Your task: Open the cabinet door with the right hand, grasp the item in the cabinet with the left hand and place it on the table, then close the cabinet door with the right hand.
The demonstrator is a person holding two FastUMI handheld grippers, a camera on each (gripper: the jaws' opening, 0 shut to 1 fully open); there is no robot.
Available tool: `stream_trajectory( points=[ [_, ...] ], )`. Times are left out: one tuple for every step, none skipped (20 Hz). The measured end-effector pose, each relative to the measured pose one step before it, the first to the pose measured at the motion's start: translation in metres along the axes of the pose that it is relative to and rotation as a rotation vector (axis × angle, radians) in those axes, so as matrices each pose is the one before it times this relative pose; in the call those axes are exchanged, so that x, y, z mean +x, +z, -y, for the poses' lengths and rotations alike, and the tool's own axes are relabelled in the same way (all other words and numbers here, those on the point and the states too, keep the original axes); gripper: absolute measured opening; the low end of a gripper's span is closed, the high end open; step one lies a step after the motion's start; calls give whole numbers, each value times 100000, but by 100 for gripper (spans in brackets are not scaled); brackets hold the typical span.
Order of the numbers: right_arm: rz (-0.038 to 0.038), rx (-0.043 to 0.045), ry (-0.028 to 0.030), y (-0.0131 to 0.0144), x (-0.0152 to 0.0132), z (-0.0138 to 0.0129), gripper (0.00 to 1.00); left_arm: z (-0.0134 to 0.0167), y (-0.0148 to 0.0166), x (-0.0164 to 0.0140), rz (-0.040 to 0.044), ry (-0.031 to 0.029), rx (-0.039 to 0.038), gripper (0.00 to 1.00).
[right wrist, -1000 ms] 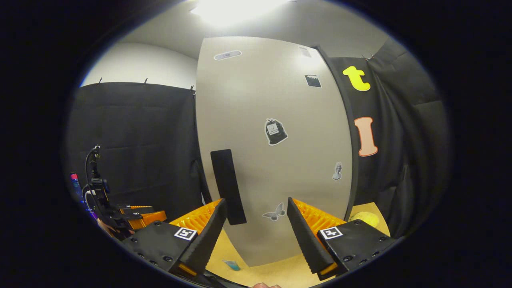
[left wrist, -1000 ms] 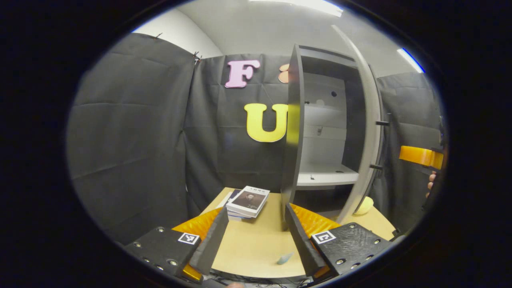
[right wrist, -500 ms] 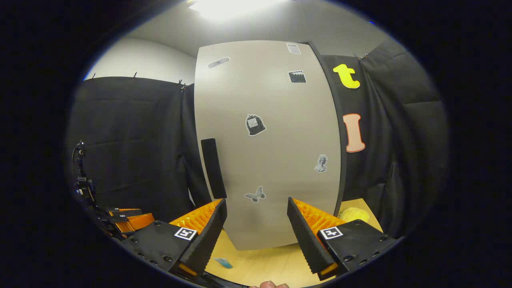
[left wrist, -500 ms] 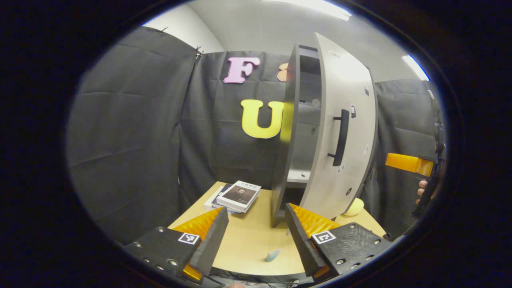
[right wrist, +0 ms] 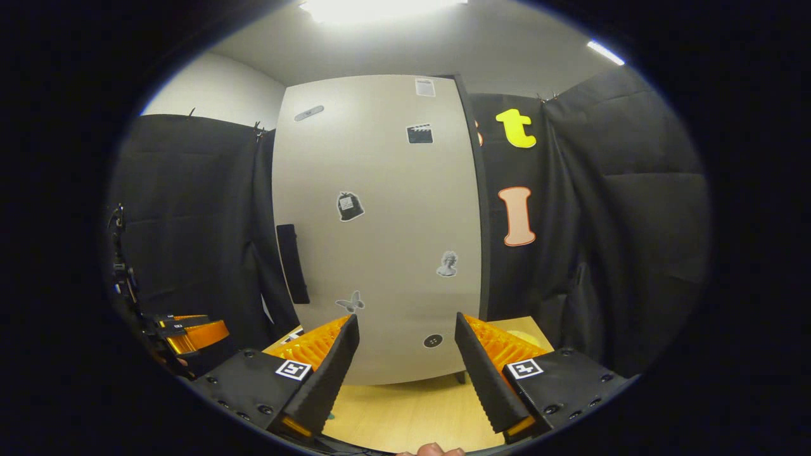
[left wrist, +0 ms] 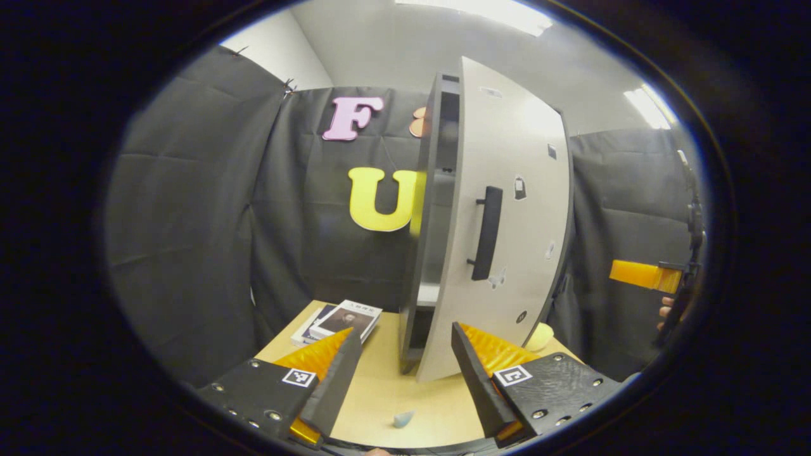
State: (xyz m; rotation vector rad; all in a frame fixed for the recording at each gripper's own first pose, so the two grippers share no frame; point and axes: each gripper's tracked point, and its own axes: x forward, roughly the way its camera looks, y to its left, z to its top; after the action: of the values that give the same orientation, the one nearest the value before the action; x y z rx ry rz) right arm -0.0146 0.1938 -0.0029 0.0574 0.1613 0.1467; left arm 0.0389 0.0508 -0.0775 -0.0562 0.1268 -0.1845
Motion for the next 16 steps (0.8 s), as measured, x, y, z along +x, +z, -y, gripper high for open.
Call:
stream_trajectory(
  points=[
    [404,66,-1339,227,42,983,96,706,446,419,245,-328,859,86],
    [347,426,-1455,231,-7,1028,92,800,407,421,179,-167,735,86],
    [170,851,-1364,55,68,987,92,795,446,450,354,-33,637,86],
    [155,1432,-1467,137,176,1113,96,801,664,255,805,118,405,86],
    [557,1601,-978,178,213,983,96,925,838,87,1015,181,288,86],
    [716,1042,-466,202,197,916,96,787,564,27,642,368,77,86],
    [578,351,342,159,81,714,92,769,437,-22,819,371,-181,86],
    [902,-508,-34,257,114,755,96,756,371,-84,604,349,-335,86],
    [938,-1336,-424,175,45,725,96,557,9,-5,105,435,-212,86],
    [1911,-2153,85,356,-62,583,96,662,56,-224,-159,264,-22,86],
    [2181,-2361,-106,383,-2,458,96,747,72,-226,-391,-29,381,86],
    [1308,-1701,-273,182,12,533,96,636,298,-299,172,154,1094,86],
    [280,-479,2,-31,18,266,92,428,321,-459,545,417,1721,86],
    [-48,412,678,-74,-20,185,92,456,404,-303,588,718,1802,86],
    [-194,-21,-333,-230,-83,288,92,513,212,-161,396,589,1306,86],
    [-642,-1452,-2605,-337,-97,737,96,693,301,-237,741,3,65,86]
  ],
)
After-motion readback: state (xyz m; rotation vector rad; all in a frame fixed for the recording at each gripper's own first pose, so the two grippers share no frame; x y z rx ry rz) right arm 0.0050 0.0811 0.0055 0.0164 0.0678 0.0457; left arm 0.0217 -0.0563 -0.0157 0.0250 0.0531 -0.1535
